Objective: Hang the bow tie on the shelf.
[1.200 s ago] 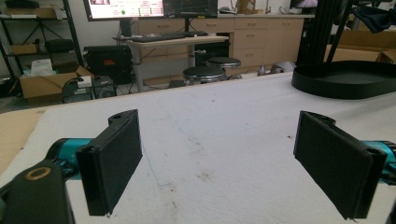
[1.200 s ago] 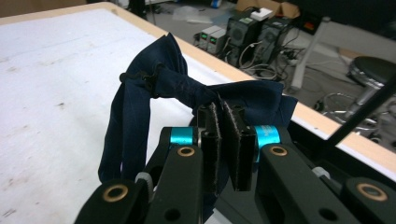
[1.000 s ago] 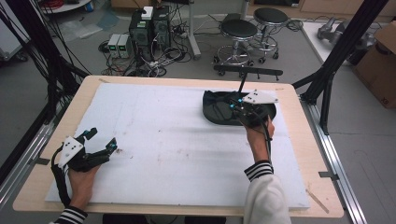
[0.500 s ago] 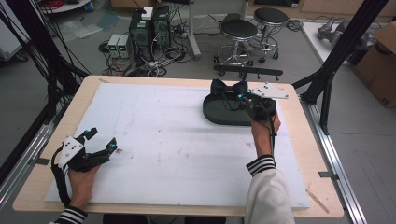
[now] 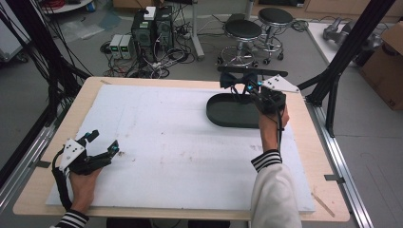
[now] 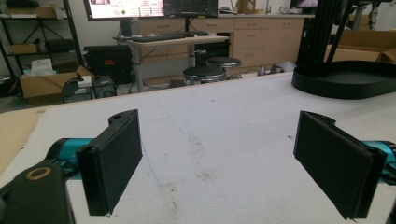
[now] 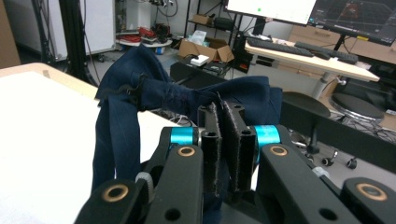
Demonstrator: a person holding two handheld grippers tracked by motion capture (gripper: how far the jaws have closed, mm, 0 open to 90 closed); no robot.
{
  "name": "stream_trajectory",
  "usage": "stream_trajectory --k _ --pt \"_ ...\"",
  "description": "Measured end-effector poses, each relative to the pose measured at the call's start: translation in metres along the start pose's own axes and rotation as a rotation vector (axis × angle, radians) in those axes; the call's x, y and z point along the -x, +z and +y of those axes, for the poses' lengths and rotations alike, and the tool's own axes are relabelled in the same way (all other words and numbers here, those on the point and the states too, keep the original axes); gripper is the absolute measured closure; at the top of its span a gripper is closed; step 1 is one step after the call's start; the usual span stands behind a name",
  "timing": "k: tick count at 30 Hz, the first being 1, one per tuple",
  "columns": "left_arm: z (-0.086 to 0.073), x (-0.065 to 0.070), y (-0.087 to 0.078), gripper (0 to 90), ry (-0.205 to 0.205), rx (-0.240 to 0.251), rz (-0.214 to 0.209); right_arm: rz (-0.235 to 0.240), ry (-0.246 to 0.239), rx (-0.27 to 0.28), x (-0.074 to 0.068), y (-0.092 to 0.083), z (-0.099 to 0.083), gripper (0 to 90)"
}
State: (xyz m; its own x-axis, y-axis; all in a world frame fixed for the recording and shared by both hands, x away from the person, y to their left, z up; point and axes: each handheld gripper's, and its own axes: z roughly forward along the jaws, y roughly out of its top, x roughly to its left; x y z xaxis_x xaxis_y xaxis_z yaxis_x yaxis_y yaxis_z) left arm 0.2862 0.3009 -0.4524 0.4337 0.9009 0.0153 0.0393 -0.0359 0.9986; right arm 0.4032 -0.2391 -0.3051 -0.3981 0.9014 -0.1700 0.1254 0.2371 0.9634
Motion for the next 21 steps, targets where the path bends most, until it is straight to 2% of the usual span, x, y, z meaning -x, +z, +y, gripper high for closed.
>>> stream_trajectory --k 12,21 --pt "0.0 0.0 0.0 15.5 -0.001 -0.001 -0.001 -0.025 0.009 -0.005 0.004 0.013 0.007 85.5" --pt "0.0 0.0 0.0 15.5 -0.001 -0.001 -0.001 -0.069 0.034 -0.003 0.008 0.024 0.004 85.5"
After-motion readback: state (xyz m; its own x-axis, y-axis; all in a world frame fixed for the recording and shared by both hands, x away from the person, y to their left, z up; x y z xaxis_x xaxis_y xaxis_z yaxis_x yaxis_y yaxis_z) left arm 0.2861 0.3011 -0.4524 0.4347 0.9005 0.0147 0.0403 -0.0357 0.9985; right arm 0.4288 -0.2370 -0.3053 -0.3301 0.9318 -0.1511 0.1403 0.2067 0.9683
